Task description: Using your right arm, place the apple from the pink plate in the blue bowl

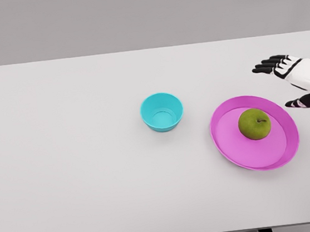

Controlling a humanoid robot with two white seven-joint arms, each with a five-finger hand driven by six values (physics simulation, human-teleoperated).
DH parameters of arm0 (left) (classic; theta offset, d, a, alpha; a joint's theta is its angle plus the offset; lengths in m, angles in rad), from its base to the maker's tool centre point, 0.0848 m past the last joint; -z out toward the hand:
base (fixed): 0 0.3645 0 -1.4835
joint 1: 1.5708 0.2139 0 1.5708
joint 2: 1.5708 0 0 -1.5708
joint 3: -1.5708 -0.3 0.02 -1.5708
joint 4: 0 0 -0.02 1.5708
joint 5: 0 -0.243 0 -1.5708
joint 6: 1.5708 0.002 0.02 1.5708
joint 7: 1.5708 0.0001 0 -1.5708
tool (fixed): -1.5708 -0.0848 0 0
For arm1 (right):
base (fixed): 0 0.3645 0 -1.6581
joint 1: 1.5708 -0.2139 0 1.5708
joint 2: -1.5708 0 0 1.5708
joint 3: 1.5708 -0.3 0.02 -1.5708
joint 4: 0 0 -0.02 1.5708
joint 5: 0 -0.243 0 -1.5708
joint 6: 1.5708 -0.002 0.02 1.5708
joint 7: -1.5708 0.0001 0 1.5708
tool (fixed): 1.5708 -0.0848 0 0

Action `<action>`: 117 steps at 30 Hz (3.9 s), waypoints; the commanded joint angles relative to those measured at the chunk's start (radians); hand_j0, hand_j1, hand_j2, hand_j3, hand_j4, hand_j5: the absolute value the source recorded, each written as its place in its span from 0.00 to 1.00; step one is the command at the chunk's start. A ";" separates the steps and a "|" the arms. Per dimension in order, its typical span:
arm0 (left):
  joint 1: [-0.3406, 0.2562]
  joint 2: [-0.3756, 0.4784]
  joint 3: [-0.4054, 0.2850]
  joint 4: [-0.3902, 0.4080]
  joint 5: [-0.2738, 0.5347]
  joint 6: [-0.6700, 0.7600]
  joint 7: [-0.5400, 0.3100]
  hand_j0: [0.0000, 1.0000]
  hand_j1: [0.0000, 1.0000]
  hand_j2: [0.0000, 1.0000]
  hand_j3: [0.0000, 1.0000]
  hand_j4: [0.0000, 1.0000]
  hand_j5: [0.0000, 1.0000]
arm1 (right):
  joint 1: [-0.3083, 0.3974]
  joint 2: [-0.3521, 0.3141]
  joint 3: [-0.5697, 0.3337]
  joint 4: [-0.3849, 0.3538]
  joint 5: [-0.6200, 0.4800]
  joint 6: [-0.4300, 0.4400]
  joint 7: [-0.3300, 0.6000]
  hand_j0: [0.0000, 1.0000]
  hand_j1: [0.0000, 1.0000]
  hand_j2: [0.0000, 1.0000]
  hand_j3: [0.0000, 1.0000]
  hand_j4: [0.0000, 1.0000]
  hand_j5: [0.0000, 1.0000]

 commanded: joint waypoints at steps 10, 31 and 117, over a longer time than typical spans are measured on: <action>0.000 0.000 0.000 0.000 0.000 0.000 0.000 1.00 1.00 1.00 1.00 1.00 1.00 | -0.006 -0.061 -0.008 -0.016 -0.003 0.001 0.005 1.00 1.00 1.00 1.00 1.00 1.00; 0.000 0.000 0.000 0.000 0.000 0.000 0.000 1.00 1.00 1.00 1.00 1.00 1.00 | -0.124 0.054 0.058 -0.048 -0.009 0.001 0.454 1.00 1.00 1.00 1.00 1.00 1.00; 0.000 0.000 0.000 0.000 0.000 0.000 0.000 1.00 1.00 1.00 1.00 1.00 1.00 | -0.503 0.290 0.303 0.103 0.005 0.001 0.454 0.39 0.39 0.39 0.39 0.39 0.39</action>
